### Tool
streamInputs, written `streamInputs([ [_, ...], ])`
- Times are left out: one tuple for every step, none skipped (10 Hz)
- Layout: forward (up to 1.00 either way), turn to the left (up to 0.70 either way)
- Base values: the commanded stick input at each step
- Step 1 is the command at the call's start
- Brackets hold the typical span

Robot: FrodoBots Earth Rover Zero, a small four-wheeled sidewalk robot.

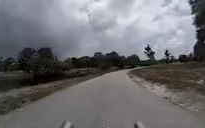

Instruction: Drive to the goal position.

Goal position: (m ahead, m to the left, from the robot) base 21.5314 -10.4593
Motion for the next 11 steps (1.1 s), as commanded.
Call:
streamInputs([
  [0.85,0.0],
  [0.85,0.0],
  [0.85,0.0],
  [0.85,0.0],
  [0.85,0.0],
  [0.85,0.0],
  [0.85,0.0],
  [0.85,0.0],
  [0.85,0.0],
  [0.85,0.0],
  [0.85,0.0],
])
